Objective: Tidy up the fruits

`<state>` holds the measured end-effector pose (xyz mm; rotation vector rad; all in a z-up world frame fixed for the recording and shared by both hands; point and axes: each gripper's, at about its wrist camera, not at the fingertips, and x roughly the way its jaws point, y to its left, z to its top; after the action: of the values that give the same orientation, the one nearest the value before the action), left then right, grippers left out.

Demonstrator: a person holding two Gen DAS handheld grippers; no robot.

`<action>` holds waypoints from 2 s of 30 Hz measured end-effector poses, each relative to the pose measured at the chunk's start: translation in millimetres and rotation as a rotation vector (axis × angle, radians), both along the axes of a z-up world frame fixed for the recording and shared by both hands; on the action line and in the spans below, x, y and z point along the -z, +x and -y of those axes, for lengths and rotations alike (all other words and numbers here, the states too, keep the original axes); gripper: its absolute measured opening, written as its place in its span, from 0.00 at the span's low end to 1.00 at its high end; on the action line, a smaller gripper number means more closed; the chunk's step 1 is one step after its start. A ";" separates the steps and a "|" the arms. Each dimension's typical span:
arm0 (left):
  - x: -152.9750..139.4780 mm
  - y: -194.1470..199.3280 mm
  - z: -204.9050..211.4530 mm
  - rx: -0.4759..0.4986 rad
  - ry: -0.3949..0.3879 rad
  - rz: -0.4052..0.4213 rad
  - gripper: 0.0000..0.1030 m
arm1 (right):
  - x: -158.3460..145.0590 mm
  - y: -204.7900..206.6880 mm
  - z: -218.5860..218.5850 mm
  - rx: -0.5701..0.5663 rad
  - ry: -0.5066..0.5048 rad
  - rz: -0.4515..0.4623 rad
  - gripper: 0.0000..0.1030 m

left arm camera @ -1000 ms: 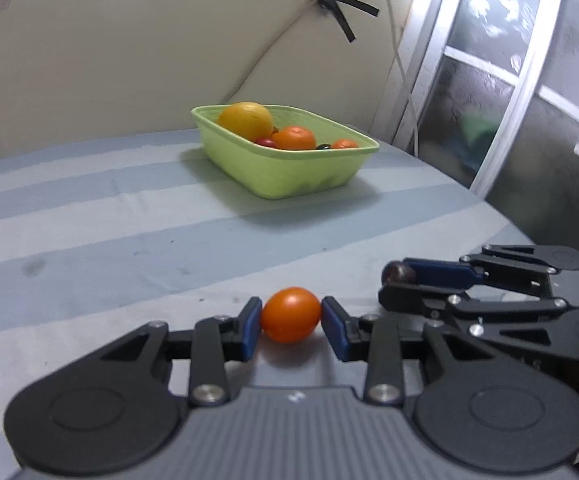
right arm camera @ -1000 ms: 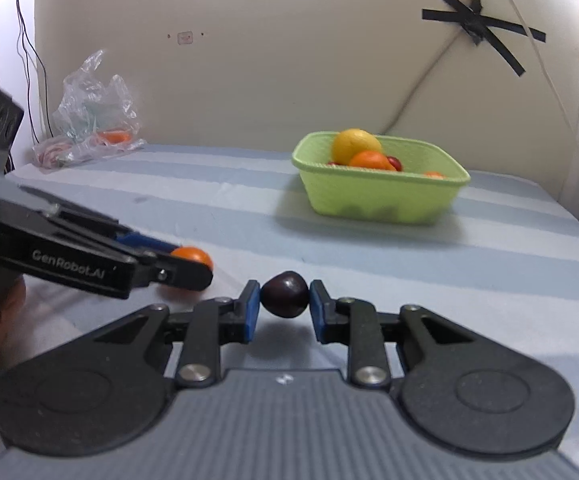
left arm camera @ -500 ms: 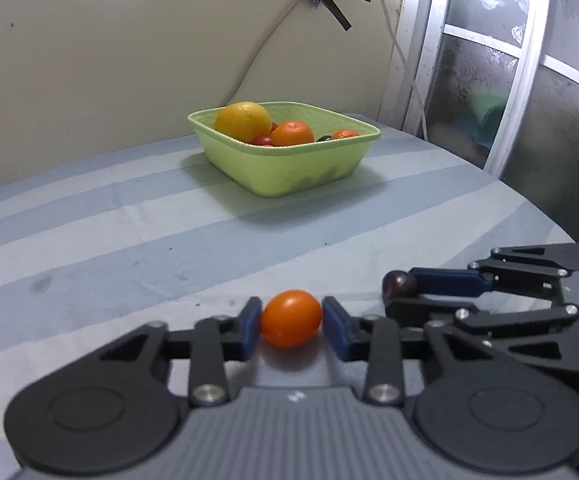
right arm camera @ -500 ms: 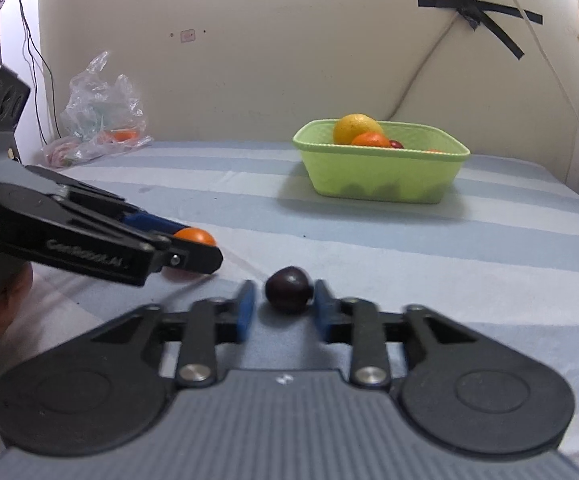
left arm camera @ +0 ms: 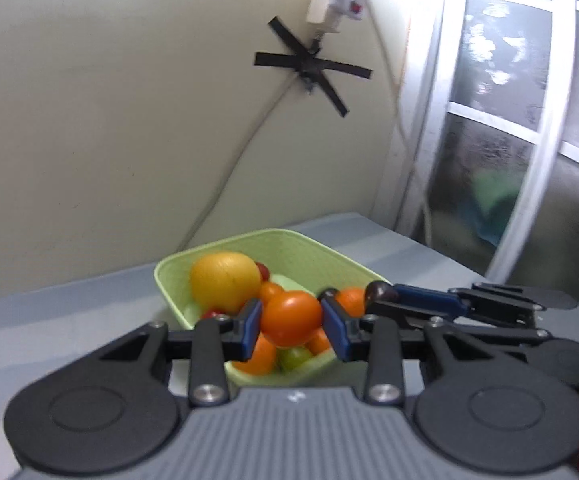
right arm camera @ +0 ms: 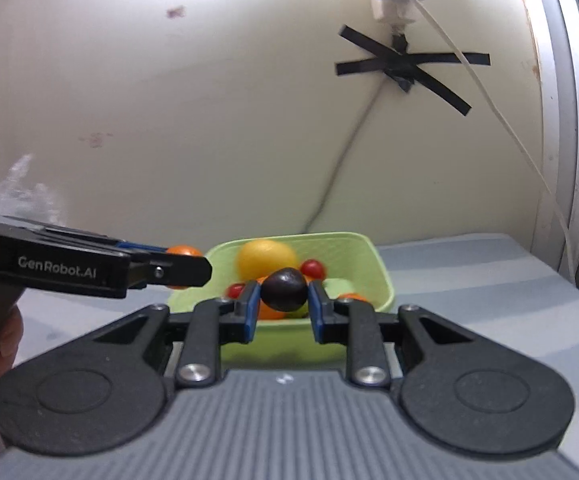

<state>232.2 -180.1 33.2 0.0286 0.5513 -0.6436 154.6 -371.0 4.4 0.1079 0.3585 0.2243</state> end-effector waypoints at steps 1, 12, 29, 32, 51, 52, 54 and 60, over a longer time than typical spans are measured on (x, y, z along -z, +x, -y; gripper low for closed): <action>3.4 8.1 2.0 -0.010 0.004 -0.004 0.32 | 2.4 7.1 0.4 0.003 -0.005 -0.007 0.28; 18.1 28.1 2.1 -0.085 0.038 -0.044 0.50 | 10.7 18.0 0.4 0.019 -0.017 -0.022 0.33; -3.5 -99.0 -50.2 -0.358 0.107 -0.032 1.00 | 20.7 -108.2 -33.5 0.120 0.292 -0.173 0.57; 1.3 -121.1 -63.1 -0.401 0.101 -0.041 1.00 | 22.4 -122.1 -48.5 0.101 0.288 -0.201 0.60; 34.2 -201.9 -95.6 -0.510 0.212 -0.077 1.00 | 27.1 -166.7 -80.2 0.120 0.277 -0.237 0.70; 34.6 -202.2 -97.8 -0.511 0.197 -0.084 1.00 | 26.5 -166.4 -80.9 0.118 0.273 -0.233 0.70; 34.6 -202.4 -101.3 -0.520 0.178 -0.089 1.00 | 26.2 -165.8 -81.0 0.112 0.263 -0.228 0.71; 37.4 -200.2 -103.8 -0.546 0.195 -0.079 1.00 | 29.1 -161.1 -78.8 0.116 0.265 -0.225 0.71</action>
<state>31.9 -76.3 -4.2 0.0340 0.6627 -0.0579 -6.5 -292.2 -24.7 0.4163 0.5438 0.1441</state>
